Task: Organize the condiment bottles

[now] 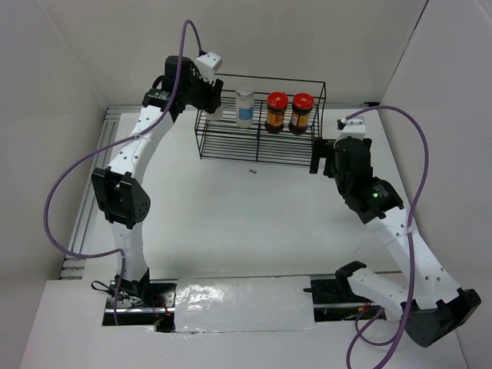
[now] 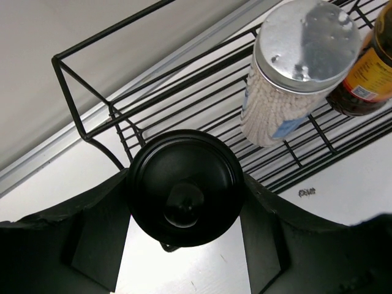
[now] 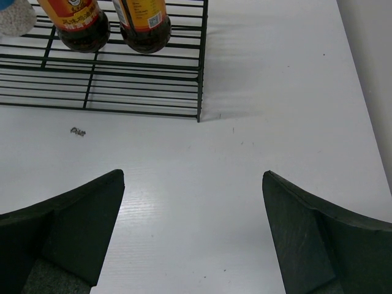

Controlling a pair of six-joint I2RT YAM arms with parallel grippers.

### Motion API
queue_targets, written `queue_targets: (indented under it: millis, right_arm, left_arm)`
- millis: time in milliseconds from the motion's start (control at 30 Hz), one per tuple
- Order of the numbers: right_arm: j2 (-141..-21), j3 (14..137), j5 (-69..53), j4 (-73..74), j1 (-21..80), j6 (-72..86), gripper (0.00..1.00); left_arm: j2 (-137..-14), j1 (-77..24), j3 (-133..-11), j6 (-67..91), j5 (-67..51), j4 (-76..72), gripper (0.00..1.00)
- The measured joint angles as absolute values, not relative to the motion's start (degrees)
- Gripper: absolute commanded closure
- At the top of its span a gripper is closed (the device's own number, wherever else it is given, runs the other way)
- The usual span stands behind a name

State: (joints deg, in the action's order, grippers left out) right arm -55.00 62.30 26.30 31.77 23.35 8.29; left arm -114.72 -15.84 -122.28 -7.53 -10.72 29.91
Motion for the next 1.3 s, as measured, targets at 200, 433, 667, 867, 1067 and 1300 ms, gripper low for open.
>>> queue_targets:
  millis: [200, 433, 667, 867, 1067, 1300]
  right_arm:
    - [-54.9, 62.3, 26.3, 31.8, 23.4, 8.5, 0.0]
    - [-54.9, 62.3, 26.3, 31.8, 23.3, 8.5, 0.0]
    - [-54.9, 62.3, 26.1, 31.8, 23.2, 8.5, 0.0]
    - [-55.9, 62.2, 25.4, 31.9, 22.7, 8.5, 0.0]
    - [-59.8, 61.3, 22.7, 32.0, 20.6, 8.5, 0.0]
    - [-63.2, 59.3, 17.7, 31.8, 14.2, 9.0, 0.0]
  left_arm:
    - [-117.4, -15.9, -122.3, -7.5, -9.7, 28.4, 0.93]
    - [-119.9, -15.8, -122.3, -7.2, -9.3, 27.6, 0.2]
    - [-119.9, -15.7, -122.3, -7.1, -9.3, 27.4, 0.01]
    - [-119.9, -15.7, -123.4, -7.1, -9.2, 27.1, 0.01]
    - [-118.4, -15.7, -124.0, -7.1, -9.1, 26.5, 0.01]
    - [-108.7, -15.0, -123.2, -7.2, -9.8, 27.1, 0.01]
